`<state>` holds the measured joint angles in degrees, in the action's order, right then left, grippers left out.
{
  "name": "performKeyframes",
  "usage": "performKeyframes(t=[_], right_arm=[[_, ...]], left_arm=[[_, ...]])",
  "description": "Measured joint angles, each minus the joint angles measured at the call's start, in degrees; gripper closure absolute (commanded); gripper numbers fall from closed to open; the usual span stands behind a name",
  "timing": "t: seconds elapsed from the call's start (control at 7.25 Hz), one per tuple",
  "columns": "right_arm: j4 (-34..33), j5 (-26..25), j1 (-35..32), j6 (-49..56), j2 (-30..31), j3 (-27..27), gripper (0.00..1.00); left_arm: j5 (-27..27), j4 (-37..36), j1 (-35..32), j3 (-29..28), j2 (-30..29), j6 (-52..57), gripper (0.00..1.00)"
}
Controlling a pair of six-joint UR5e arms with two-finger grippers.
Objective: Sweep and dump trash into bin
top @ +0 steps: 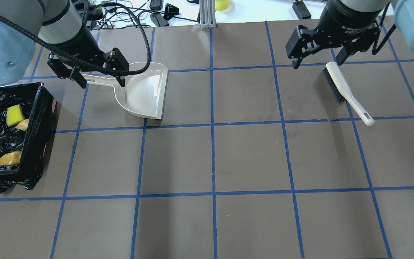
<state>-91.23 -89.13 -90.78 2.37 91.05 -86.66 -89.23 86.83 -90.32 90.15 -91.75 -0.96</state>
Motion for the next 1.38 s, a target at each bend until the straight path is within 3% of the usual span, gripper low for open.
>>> performKeyframes(t=[0.55, 1.38], right_arm=[[0.1, -0.1, 0.1, 0.1, 0.1, 0.0, 0.01], [0.0, -0.4, 0.2, 0.1, 0.2, 0.0, 0.01]], left_arm=[[1.8, 1.0, -0.8, 1.0, 0.7, -1.0, 0.00], [-2.1, 0.6, 0.1, 1.0, 1.0, 3.5, 0.00]])
